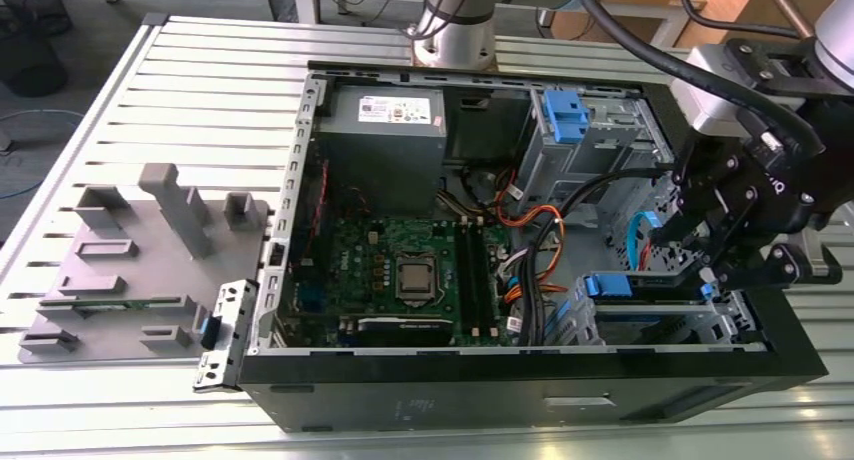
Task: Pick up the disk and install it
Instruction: 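Insert the first disk wire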
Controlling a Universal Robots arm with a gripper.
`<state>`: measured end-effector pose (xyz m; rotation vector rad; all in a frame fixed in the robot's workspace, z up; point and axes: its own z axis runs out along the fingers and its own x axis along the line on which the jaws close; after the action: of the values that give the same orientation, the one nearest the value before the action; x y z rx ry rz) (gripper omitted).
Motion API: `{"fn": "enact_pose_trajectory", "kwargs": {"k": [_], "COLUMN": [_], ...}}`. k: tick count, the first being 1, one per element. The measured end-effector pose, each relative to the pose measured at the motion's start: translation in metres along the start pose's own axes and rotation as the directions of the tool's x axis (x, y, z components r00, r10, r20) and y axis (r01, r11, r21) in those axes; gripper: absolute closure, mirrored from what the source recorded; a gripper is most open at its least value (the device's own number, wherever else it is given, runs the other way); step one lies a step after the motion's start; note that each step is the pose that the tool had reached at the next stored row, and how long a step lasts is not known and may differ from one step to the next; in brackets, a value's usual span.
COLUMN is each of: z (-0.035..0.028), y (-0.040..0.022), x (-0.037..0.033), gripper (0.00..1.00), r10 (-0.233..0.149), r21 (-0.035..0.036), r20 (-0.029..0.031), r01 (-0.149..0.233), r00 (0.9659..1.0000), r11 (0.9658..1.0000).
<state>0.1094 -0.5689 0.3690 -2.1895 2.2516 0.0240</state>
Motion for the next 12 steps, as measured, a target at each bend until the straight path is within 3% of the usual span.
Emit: {"fn": "enact_pose_trajectory", "kwargs": {"k": [12], "z": [0.0002], "y": [0.0002], "x": [-0.0117], "gripper": [0.52], "r10": [0.000], "r21": [0.0000], "r20": [0.0000], "r01": [0.000], "r00": [1.0000], "r11": [1.0000]}}
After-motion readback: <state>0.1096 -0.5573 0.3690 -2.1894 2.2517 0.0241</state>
